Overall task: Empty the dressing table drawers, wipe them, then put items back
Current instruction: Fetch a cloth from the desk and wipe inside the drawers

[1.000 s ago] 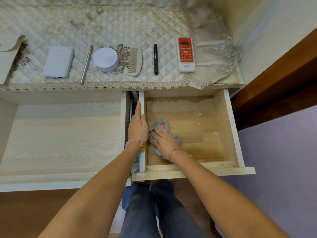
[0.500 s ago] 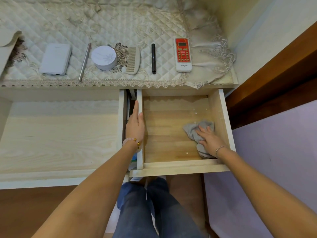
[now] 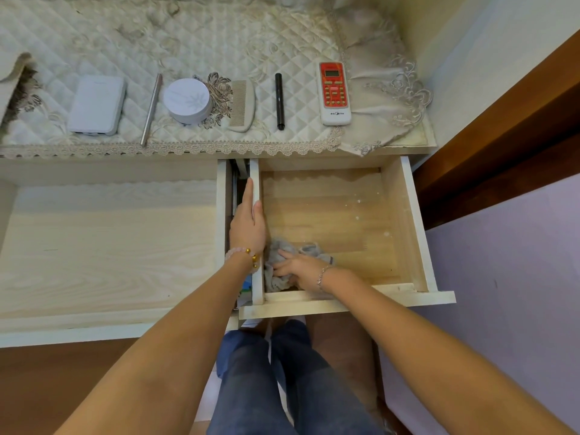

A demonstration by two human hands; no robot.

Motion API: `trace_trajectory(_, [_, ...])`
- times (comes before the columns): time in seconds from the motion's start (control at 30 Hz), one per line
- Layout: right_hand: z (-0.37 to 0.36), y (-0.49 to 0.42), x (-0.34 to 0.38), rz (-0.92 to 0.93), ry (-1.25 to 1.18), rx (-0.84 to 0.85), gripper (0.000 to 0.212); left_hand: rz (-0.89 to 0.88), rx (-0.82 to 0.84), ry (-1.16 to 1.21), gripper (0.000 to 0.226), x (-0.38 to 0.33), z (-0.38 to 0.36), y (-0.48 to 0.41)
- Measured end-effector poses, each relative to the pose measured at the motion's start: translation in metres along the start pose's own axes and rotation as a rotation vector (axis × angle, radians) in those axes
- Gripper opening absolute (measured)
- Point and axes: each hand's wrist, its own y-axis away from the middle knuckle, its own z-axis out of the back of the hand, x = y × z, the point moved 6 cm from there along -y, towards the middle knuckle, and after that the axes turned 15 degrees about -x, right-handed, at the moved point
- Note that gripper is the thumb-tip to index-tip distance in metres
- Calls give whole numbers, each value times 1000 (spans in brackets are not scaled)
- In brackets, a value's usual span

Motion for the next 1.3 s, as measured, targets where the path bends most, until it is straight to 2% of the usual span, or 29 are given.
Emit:
trace_trajectory(0.1, [7, 15, -12, 7, -48, 19, 58, 3, 2, 4, 47, 1, 0, 1])
trace_trajectory(0.23, [26, 52, -40, -70, -27, 2, 51, 16, 1, -5, 46, 5, -1, 0])
trace_trajectory(0.3, [41, 76, -67, -180, -39, -11, 50, 11, 7, -2, 46, 5, -1, 0])
trace_trajectory(0.43, [72, 112, -112, -431, 74, -141, 50, 9, 11, 22, 47, 4, -1, 1])
trace_trajectory(0.53, [73, 108, -114, -484, 114, -157, 52, 18, -2, 41, 47, 3, 0, 0])
trace_trajectory(0.8, [81, 73, -119, -664, -89, -562, 47, 20, -4, 56, 47, 4, -1, -2])
trace_trajectory(0.93, [88, 45, -110, -668, -154, -698, 45, 16, -4, 62, 48, 3, -1, -2])
trace_trajectory(1.1, [83, 3, -77, -521, -66, -618, 44, -1, -8, 59, 48, 3, -1, -4])
trace_trajectory(1.3, [75, 14, -78, -544, 31, -626, 56, -21, -11, 60, 48, 3, -1, -4])
